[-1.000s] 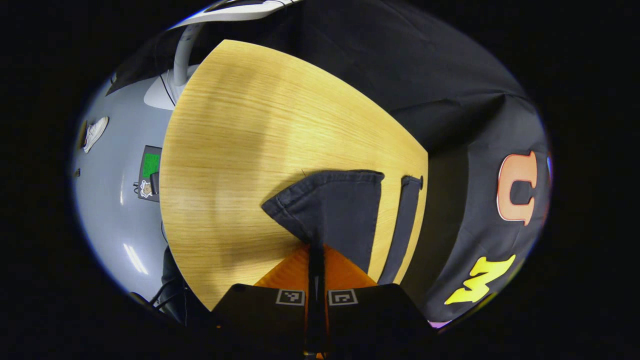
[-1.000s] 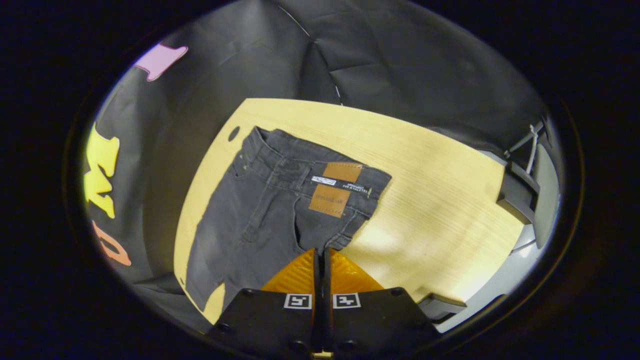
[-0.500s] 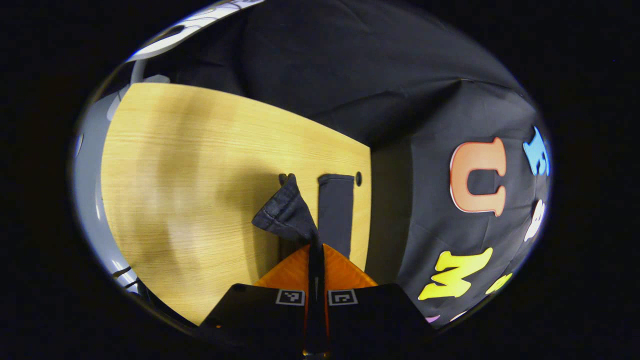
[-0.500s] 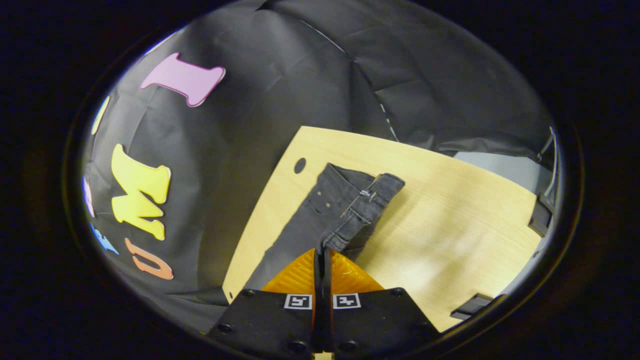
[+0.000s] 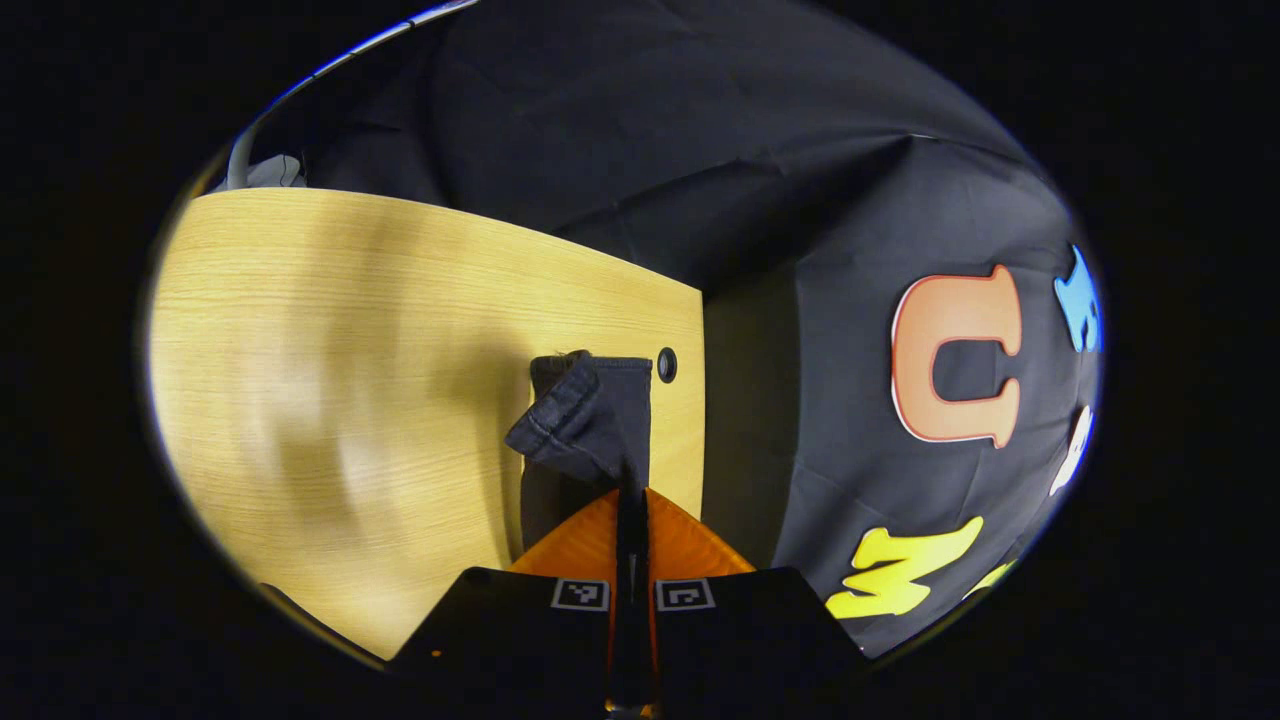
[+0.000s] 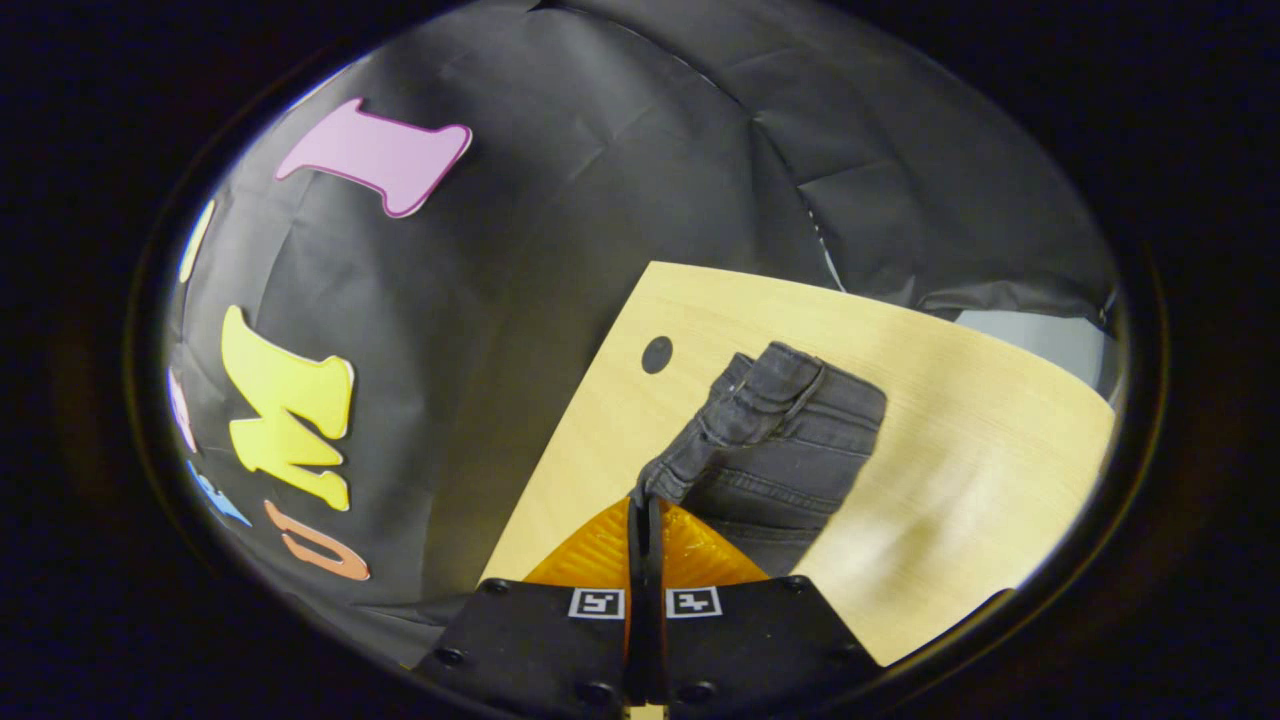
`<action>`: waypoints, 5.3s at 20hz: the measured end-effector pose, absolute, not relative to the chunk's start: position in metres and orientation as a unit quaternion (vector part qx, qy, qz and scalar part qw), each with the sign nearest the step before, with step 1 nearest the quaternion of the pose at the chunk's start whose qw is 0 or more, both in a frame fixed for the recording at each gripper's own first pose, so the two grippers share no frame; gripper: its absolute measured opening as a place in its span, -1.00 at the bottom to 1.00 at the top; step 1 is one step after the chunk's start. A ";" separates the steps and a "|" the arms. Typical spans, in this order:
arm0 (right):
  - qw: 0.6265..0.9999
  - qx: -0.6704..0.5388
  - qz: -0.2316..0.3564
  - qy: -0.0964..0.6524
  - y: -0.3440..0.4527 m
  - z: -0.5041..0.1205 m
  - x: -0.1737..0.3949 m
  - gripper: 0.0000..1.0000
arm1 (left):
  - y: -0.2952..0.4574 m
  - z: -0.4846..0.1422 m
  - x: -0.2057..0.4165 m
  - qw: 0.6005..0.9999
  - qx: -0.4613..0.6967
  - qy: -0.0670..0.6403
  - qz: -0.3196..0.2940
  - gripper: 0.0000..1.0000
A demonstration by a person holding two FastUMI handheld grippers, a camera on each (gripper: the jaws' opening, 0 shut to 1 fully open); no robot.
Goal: Grasp the waist and the cuffs of the jeans and fold them to make the two legs overlap; first hold the waist and fold one-third of the jeans toward the cuffs, then hold the cuffs and fold the remaining one-third in the same direction to finish folding.
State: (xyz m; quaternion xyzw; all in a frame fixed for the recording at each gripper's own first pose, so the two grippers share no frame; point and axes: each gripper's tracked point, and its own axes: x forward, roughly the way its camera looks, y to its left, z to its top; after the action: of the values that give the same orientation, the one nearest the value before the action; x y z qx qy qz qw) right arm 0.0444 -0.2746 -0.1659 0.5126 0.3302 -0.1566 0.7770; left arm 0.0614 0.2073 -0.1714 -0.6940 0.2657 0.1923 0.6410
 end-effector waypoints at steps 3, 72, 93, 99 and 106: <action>0.774 0.514 -0.161 0.333 -0.275 -0.180 0.072 -0.99 | 0.207 -0.186 0.100 0.654 -0.675 0.278 0.199 -0.94; 0.706 0.587 -0.268 0.293 -0.304 -0.303 0.022 0.08 | 0.107 0.098 -0.007 0.983 -0.170 0.072 -0.018 0.96; 0.908 0.306 -0.148 0.245 -0.242 -0.164 0.067 -0.99 | 0.113 0.093 -0.013 0.981 -0.176 0.085 -0.019 0.96; 0.944 0.230 -0.089 0.218 -0.180 -0.117 0.076 -0.99 | 0.125 0.090 -0.026 0.980 -0.179 0.089 -0.005 0.96; 0.969 0.148 0.013 0.199 -0.075 -0.092 0.072 -1.00 | 0.142 0.087 -0.039 0.980 -0.176 0.095 0.017 0.97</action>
State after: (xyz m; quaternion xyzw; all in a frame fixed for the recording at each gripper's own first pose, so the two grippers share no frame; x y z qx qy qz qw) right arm 0.0716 -0.0749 -0.0923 0.1477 0.1994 0.0128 0.9686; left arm -0.0389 0.1421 0.0867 -0.1765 0.0954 0.0169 0.9795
